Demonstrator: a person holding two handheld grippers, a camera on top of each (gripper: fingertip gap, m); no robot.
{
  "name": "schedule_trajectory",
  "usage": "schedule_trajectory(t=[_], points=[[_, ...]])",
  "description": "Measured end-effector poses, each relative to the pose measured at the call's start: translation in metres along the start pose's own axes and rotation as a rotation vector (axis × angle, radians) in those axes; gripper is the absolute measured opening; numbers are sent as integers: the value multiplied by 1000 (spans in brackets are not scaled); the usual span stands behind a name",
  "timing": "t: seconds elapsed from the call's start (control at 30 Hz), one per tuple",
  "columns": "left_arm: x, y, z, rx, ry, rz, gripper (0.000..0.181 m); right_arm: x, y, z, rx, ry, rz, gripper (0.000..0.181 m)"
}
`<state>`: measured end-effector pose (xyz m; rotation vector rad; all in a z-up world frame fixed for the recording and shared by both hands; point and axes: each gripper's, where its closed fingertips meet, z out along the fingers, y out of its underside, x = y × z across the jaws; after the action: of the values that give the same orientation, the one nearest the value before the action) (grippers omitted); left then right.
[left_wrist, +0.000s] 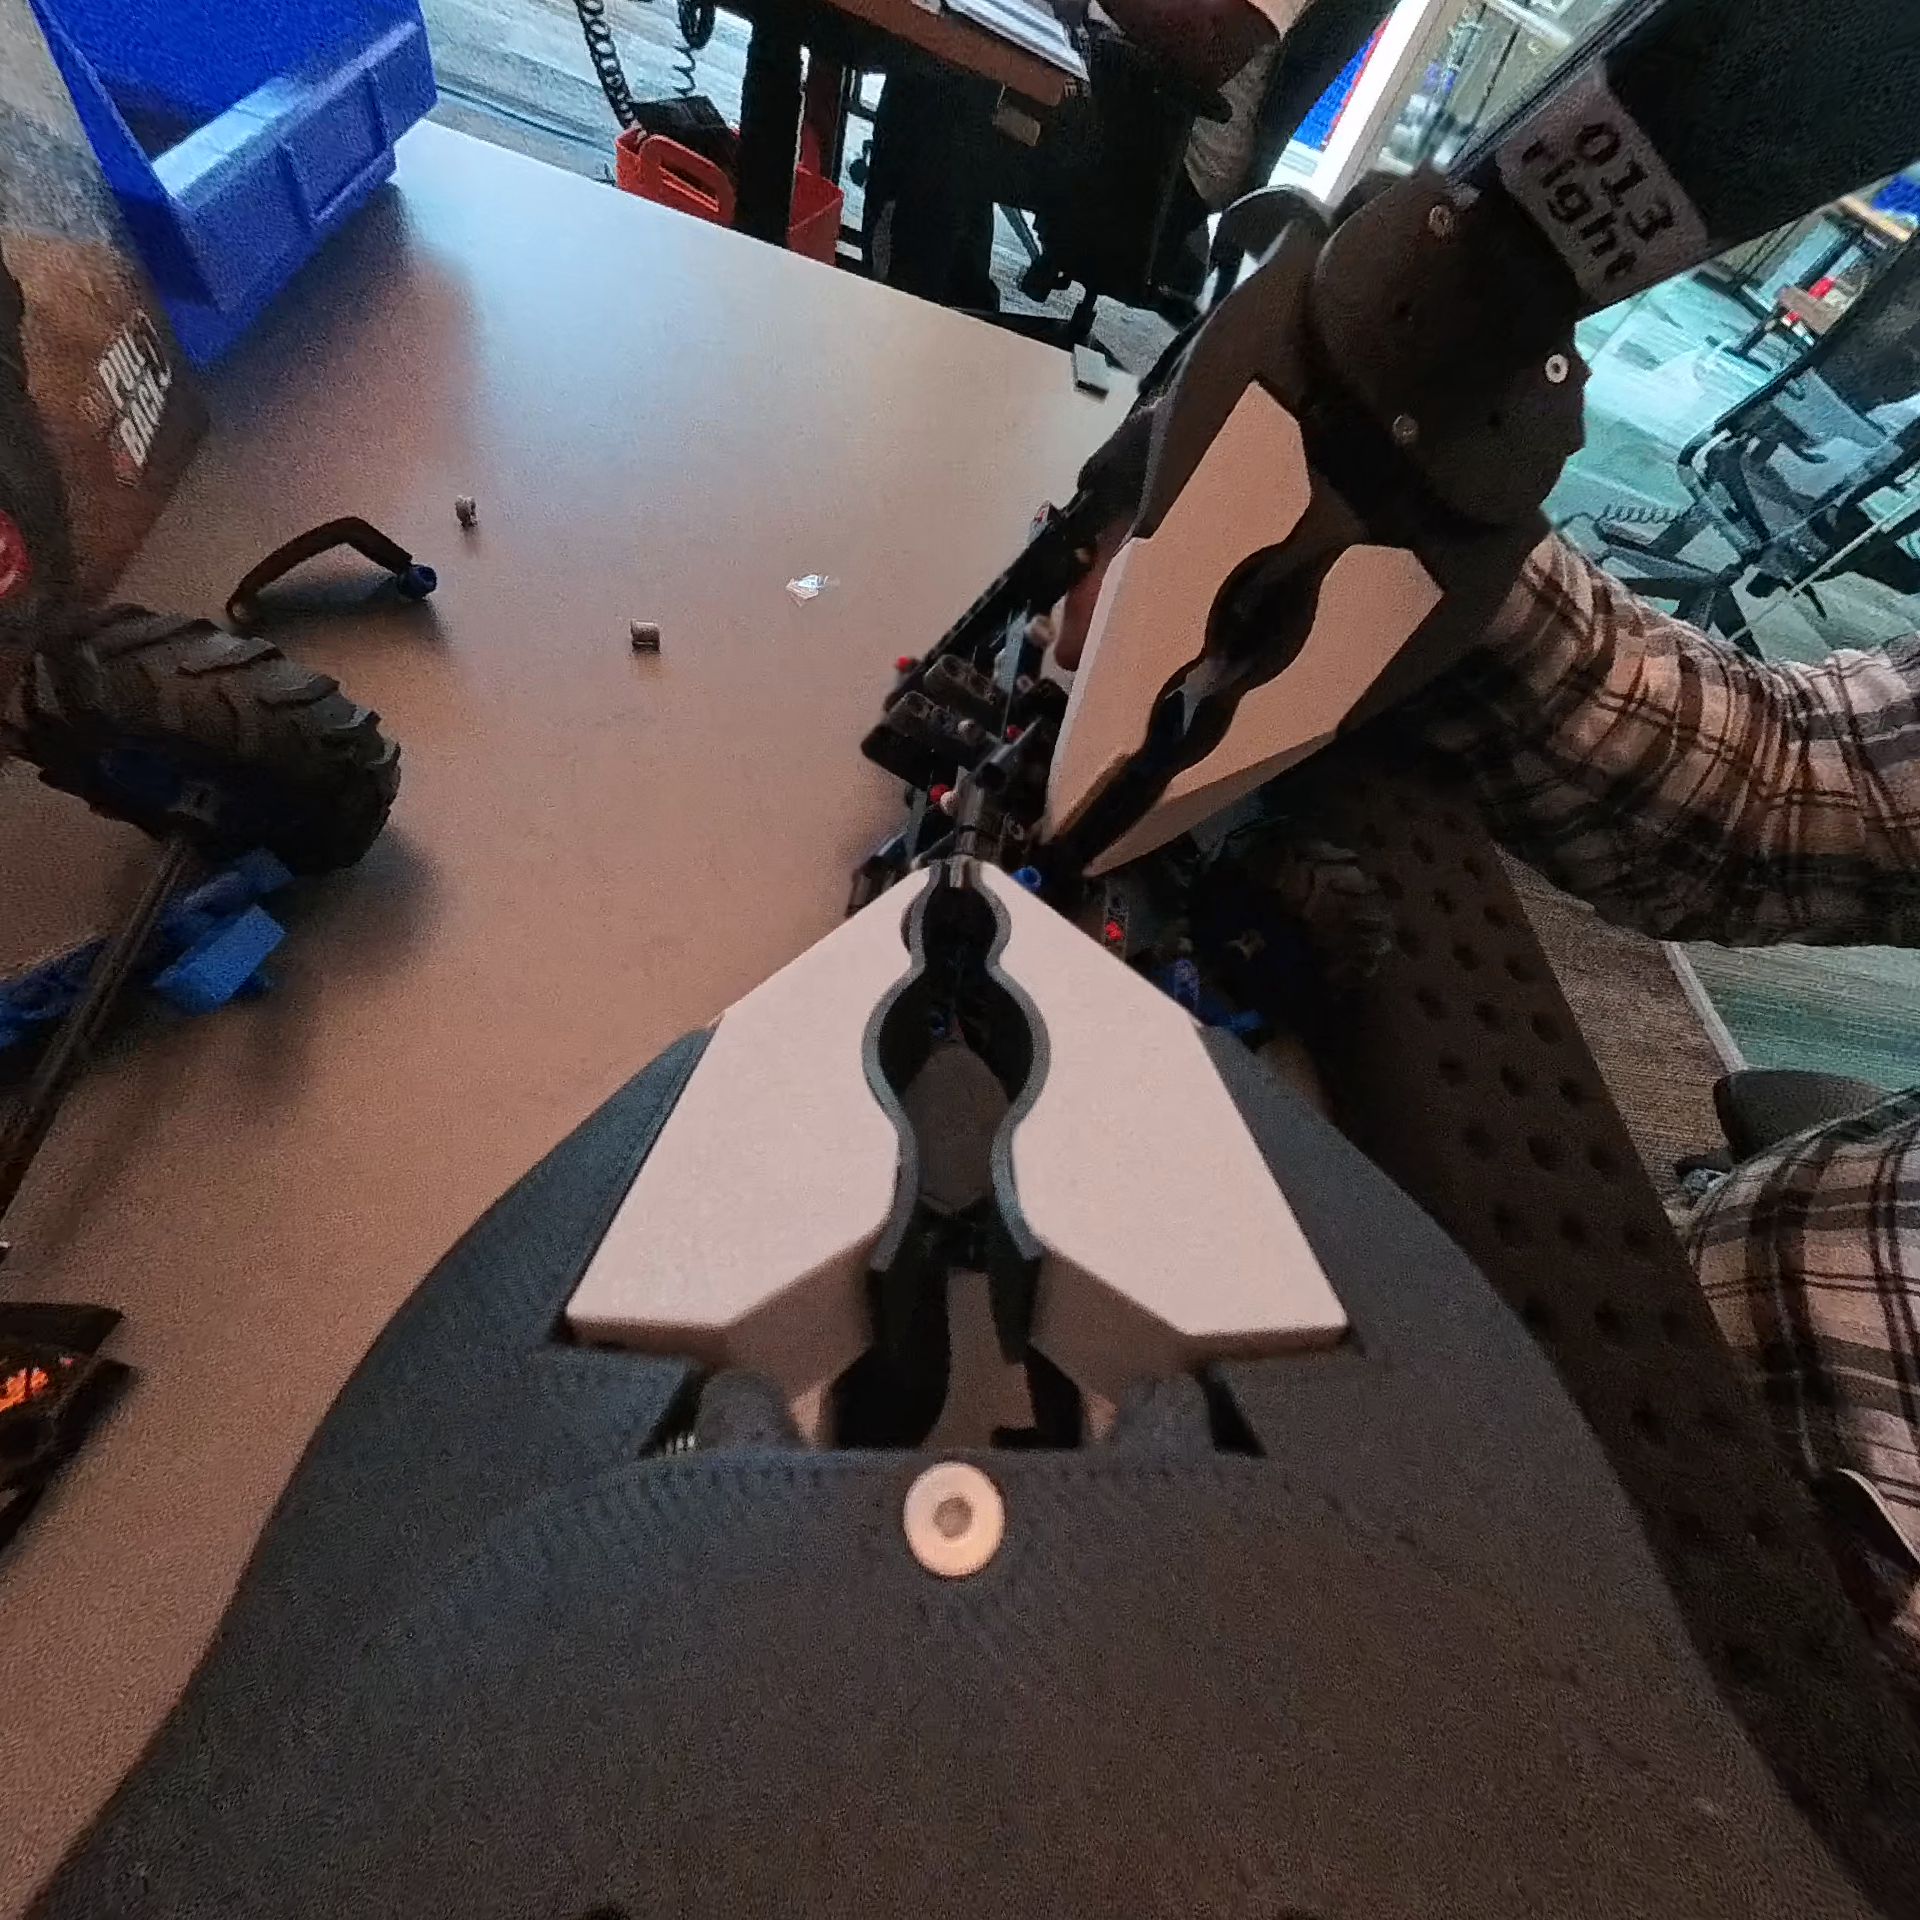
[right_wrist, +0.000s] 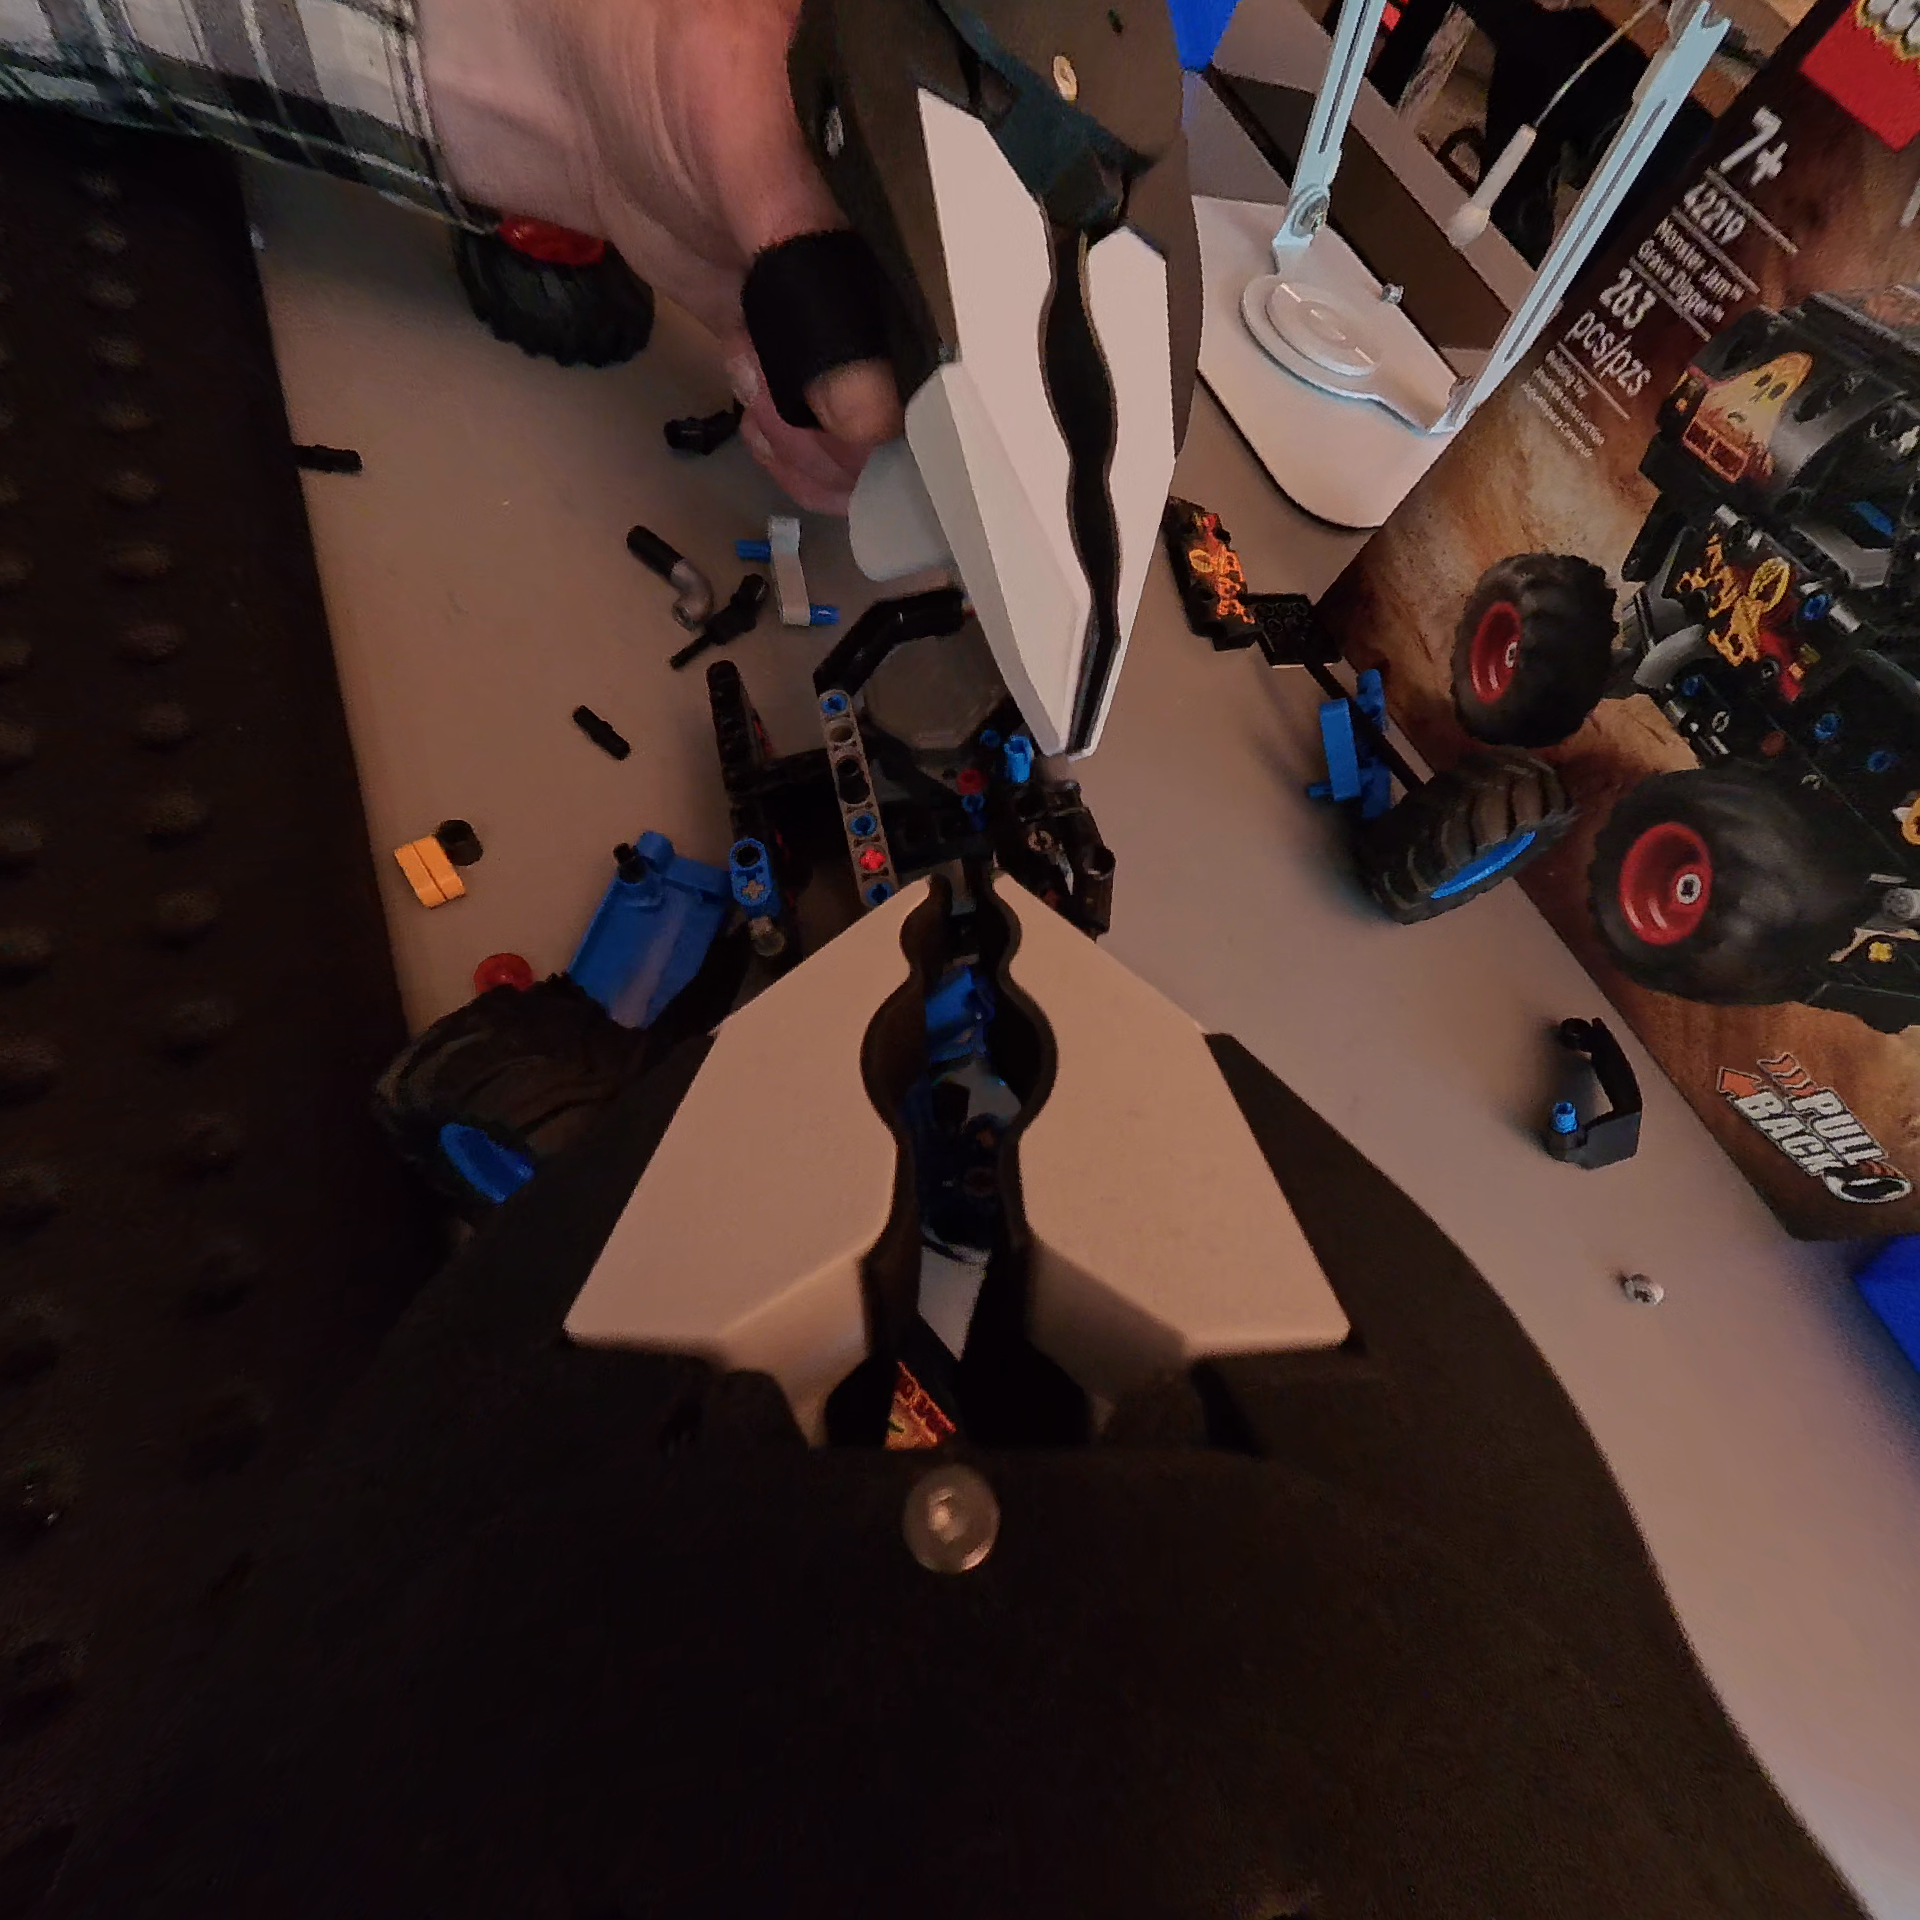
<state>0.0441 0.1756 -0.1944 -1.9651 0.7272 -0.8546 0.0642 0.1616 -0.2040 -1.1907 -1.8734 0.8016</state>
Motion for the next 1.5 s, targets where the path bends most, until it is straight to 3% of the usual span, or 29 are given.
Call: schedule_trajectory(t=[0.2, 0.37, 0.5, 0.67, 0.77, 0.8, 0.93, 1.17, 1.37, 1.5], points=[[0, 7, 5, -42, -35, 30, 8, 7, -28, -30, 85, 76, 4, 6], [9, -1, 14, -42, -8, 50, 14, 23, 1, -24, -170, 103, -2, 17], [9, 1, 19, -58, -16, 65, 14, 34, -10, -29, -209, 131, -62, 15], [4, 1, 21, -86, -75, 139, 14, 37, 12, -23, -416, -26, -46, 20], [6, -5, 24, -84, -77, 171, 15, 35, 17, -20, -483, -109, -13, 16], [6, -4, 26, -96, -81, 185, 17, 34, 19, -19, -505, -134, -13, 7], [1, 3, 30, -143, -107, 220, 18, 36, 15, -13, -471, -126, -73, 5], [-4, 2, 3, -170, -194, 286, 18, 39, -8, 4, -198, 150, -316, 4], [-8, 8, 1, -207, -339, 440, 13, 39, -5, 8, -179, 208, -277, 5], [-8, 12, 3, -208, -342, 469, 5, 38, 2, 4, -203, 196, -250, 4]])
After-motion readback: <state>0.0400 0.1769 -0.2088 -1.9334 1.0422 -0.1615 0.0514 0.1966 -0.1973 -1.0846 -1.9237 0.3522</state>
